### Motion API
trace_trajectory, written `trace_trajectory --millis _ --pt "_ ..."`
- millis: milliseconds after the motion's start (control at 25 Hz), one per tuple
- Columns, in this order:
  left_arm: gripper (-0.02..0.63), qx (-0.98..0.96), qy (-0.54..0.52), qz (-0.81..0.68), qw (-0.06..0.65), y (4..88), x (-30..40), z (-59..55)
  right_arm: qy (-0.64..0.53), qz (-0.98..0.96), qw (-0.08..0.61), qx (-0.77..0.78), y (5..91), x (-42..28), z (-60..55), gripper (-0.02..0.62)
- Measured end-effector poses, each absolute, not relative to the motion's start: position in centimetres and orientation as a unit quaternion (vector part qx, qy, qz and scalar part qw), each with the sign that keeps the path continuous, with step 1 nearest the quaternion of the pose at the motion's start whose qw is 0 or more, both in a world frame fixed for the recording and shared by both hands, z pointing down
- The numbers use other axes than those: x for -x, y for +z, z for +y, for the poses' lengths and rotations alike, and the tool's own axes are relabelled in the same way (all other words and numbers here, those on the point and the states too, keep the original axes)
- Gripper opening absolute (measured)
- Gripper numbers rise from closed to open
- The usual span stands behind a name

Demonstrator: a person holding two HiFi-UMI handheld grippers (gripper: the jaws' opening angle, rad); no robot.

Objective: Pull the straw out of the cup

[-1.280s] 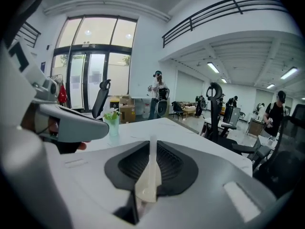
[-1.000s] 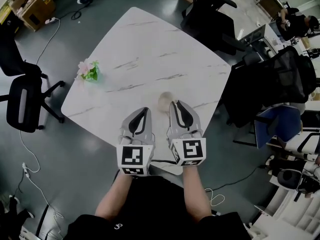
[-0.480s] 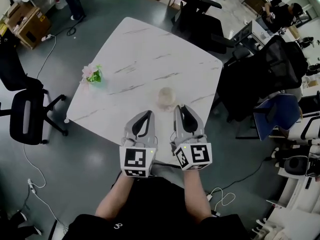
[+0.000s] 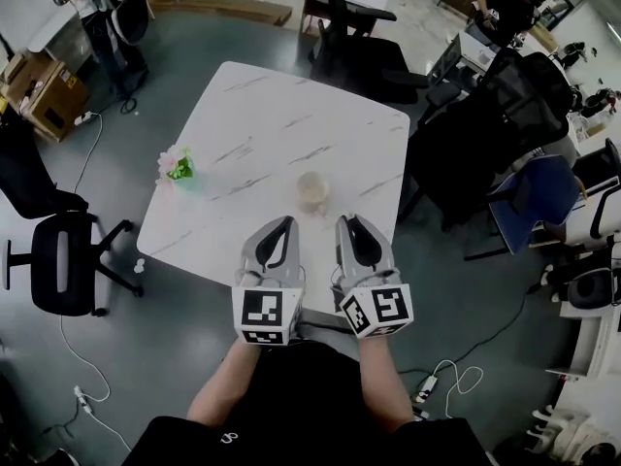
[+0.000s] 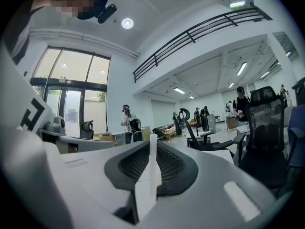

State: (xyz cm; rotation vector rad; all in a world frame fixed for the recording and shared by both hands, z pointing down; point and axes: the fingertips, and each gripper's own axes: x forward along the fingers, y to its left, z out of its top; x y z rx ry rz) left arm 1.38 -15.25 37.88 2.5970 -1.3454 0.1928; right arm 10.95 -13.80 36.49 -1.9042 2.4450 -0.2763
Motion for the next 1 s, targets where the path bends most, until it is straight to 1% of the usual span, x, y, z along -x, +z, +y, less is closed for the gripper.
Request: trace_trajectory --millis 240,1000 --pt "0.002 -0.891 0.059 -0.441 0.091 36.8 -2.1 -14.4 -0.074 0.781 0.033 0.619 35.0 -11.2 -12.6 0.046" --pt "0.002 -0.898 0.062 -0.431 0.068 35.8 -2.6 -14.4 -0.062 0.774 0.043 0.628 34.2 -11.7 -12.4 0.046"
